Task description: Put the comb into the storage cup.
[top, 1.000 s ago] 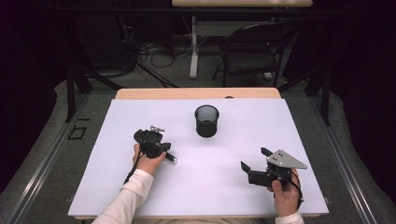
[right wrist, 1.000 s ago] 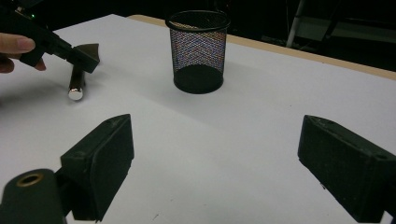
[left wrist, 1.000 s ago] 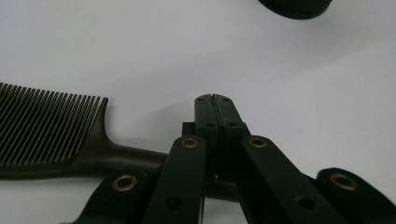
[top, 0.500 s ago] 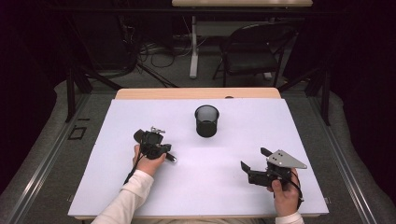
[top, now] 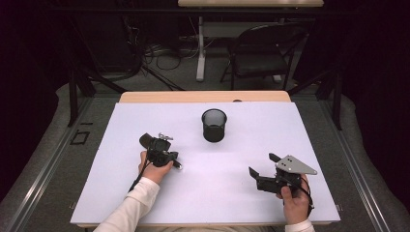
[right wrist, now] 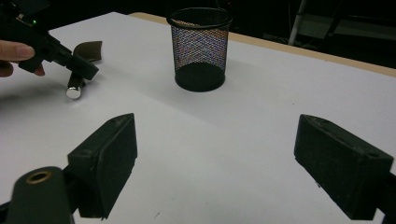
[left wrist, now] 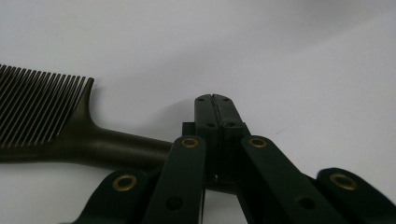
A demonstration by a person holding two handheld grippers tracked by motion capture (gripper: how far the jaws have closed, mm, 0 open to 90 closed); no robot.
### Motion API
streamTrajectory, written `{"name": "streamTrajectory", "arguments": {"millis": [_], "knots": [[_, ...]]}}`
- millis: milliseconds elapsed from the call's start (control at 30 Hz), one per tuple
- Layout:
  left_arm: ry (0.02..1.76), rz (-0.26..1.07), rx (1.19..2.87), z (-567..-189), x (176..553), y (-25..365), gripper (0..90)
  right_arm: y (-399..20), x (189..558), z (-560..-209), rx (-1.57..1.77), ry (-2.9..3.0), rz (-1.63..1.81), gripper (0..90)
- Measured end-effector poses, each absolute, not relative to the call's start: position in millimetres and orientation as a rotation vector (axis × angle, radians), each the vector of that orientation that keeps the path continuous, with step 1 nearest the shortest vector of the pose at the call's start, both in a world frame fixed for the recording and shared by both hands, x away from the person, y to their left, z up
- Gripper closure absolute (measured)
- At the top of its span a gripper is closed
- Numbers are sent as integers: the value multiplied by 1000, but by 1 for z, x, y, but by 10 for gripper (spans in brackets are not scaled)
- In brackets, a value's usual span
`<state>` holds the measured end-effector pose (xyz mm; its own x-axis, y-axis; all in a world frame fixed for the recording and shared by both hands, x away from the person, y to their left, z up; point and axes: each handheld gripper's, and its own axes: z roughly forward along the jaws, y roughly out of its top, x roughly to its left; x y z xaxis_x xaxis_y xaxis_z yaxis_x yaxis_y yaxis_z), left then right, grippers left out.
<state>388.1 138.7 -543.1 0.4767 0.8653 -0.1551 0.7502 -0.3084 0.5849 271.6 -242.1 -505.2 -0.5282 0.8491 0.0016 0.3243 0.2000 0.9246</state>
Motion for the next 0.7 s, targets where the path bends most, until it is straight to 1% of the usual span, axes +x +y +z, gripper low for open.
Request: {"name": "streamTrajectory", "arguments": {"millis": [333, 700], "knots": [[1327, 223, 2158, -546, 383, 140, 900, -242, 272, -505, 1087, 1954, 1314, 131], [1309, 242, 2191, -544, 375, 146, 900, -242, 272, -505, 1090, 1957, 1312, 131]]}}
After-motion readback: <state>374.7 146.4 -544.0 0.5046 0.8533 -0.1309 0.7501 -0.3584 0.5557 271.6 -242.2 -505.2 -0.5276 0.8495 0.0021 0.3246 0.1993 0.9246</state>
